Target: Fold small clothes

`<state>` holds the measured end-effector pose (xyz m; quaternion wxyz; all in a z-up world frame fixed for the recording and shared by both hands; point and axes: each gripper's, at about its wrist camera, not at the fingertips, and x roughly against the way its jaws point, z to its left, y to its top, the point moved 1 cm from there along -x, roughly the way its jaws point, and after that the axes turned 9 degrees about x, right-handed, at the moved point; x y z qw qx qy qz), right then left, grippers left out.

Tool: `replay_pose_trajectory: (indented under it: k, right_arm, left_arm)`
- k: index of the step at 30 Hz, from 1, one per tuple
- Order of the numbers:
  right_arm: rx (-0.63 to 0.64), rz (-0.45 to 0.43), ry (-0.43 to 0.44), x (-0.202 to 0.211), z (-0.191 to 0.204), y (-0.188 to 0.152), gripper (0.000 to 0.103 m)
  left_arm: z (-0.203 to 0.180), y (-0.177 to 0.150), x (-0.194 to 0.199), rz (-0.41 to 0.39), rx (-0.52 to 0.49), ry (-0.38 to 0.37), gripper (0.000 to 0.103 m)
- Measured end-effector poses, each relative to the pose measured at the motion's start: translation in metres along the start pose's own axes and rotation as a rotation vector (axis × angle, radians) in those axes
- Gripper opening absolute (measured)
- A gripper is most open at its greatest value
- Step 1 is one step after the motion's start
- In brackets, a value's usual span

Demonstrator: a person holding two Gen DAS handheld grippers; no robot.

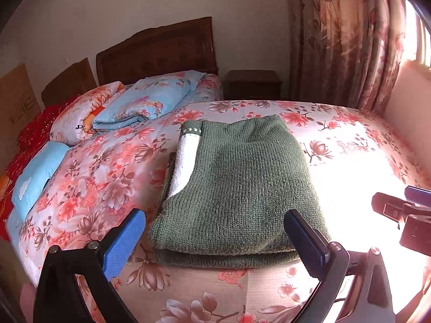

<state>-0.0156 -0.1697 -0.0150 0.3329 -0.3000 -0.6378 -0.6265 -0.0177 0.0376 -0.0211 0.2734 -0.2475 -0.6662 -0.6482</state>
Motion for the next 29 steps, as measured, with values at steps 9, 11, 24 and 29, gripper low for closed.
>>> replay_pose_trajectory:
  k: [9,11,24,29]
  right_arm:
    - [-0.009,0.0,0.004,-0.002,-0.002,-0.001,0.091]
    - [-0.008,-0.002,0.004,-0.001,-0.002,-0.001,0.091]
    - [-0.003,-0.011,-0.001,0.001,-0.001,0.0,0.091]
    - [-0.001,-0.009,0.002,0.0,0.001,0.0,0.091]
  left_arm:
    - [-0.002,0.002,-0.004,0.032,-0.002,-0.09,0.103]
    - [-0.003,0.001,-0.006,0.043,-0.009,-0.09,0.103]
    - [-0.002,0.005,-0.006,0.054,-0.031,-0.162,0.103]
    - [-0.002,0.006,-0.013,0.073,-0.037,-0.16,0.103]
